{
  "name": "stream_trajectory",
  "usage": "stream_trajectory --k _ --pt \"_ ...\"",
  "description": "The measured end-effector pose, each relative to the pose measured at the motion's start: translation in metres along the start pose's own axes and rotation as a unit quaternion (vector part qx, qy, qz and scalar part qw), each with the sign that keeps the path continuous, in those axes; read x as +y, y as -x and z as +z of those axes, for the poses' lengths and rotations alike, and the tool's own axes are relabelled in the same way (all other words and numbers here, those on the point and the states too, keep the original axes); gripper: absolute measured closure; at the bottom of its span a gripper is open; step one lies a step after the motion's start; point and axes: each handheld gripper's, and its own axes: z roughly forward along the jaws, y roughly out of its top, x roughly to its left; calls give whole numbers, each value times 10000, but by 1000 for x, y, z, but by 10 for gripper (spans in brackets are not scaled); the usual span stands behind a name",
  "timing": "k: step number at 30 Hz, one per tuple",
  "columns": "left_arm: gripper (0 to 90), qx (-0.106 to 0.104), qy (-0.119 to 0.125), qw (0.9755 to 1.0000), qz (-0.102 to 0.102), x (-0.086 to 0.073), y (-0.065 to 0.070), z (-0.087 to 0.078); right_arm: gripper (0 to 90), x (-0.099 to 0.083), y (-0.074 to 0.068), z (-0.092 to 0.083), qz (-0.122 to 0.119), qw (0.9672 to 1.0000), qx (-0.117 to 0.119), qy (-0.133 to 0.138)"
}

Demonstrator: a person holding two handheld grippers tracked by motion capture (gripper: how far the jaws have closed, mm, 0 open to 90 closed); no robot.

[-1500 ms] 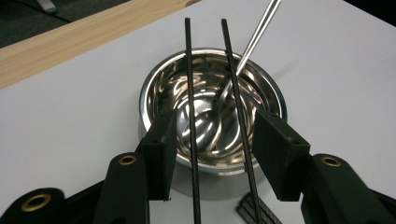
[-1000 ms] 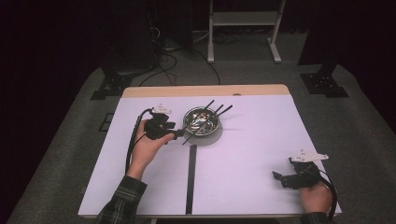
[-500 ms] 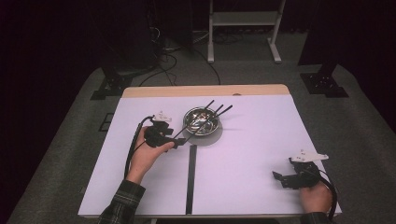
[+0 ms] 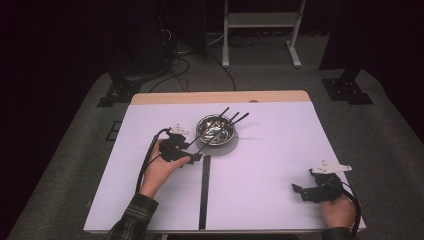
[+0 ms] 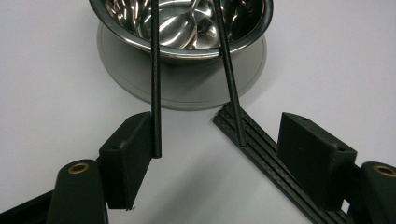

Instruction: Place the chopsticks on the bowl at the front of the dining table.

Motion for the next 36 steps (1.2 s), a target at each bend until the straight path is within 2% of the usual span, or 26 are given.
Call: stream_trajectory --k 14,15,20,28,36 --pt "269 -239 -50 9996 129 1 17 1 95 0 0 0 1 10000 1 0" --pt "269 -316 -60 9994 143 1 20 2 95 0 0 0 2 10000 1 1" --pt "269 -330 -105 9992 203 2 24 4 95 0 0 0 2 10000 2 0" --pt "269 -119 39 9999 65 8 12 -3 95 0 0 0 1 10000 0 -4" --pt "236 80 153 9996 205 26 5 -5 95 0 0 0 0 10000 0 2"
